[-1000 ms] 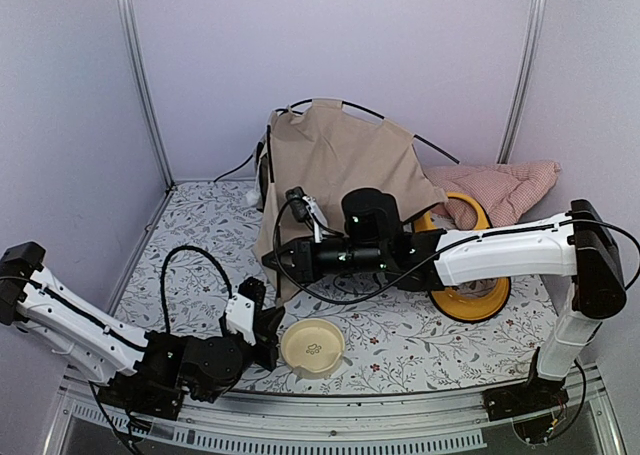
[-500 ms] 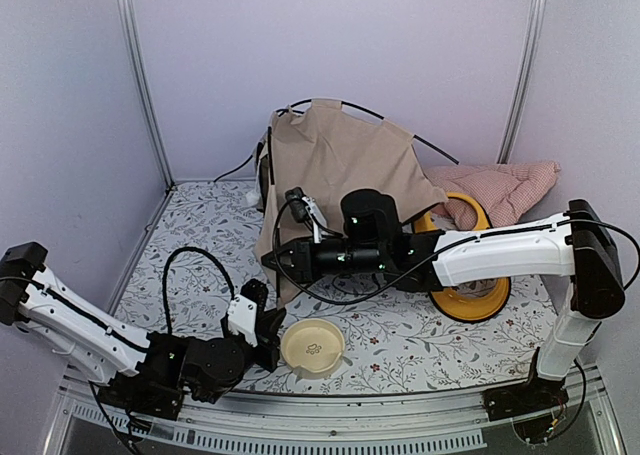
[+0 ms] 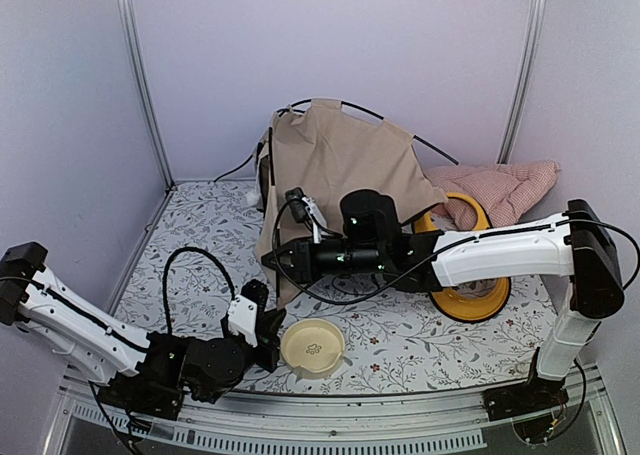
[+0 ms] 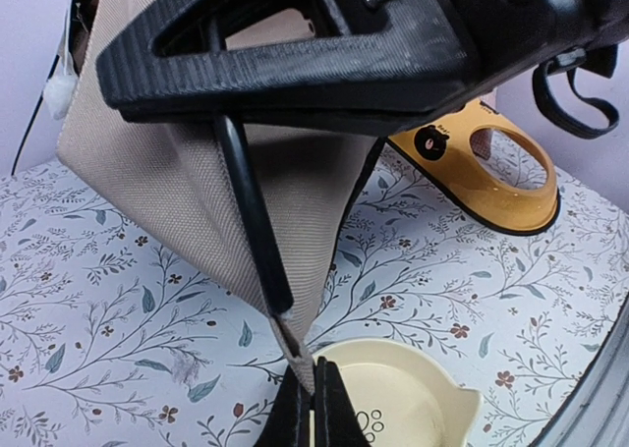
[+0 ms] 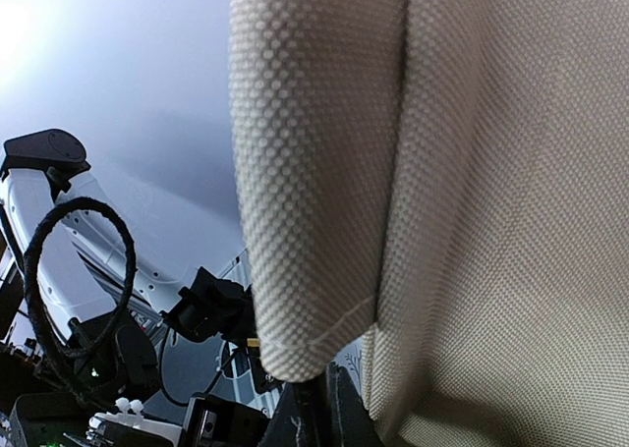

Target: Set up the pet tent

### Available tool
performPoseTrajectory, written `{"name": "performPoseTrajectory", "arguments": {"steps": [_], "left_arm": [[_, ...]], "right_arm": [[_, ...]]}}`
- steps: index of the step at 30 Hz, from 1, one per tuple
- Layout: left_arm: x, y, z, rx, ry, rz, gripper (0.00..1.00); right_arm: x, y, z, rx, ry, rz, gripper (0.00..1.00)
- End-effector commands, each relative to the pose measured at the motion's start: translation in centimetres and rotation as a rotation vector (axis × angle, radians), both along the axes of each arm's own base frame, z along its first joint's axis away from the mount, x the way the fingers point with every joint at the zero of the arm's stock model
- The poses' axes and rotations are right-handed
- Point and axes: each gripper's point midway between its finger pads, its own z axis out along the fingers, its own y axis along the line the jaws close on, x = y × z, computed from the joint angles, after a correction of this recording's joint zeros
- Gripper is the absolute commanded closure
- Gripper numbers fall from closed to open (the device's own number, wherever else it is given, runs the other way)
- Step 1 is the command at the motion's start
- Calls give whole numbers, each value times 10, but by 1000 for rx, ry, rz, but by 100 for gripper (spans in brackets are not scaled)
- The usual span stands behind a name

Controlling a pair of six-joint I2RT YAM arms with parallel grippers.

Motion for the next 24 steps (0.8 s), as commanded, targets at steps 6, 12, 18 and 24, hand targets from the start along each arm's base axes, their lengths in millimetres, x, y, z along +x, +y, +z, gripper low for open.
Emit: {"name": "performPoseTrajectory", "arguments": {"steps": [6, 12, 18, 24], "left_arm": [[-78, -32, -41, 144, 96, -397, 100], [-78, -32, -44, 150, 101, -397, 100], [-76, -29, -43, 137, 106, -385, 100], [-74, -22, -42, 115, 117, -374, 100]], "right_arm": [[90, -30, 90, 242, -146, -370, 100], [83, -26, 94, 250, -146, -356, 100], [79, -25, 92, 239, -151, -355, 100], [79, -32, 91, 233, -153, -376, 100]]}}
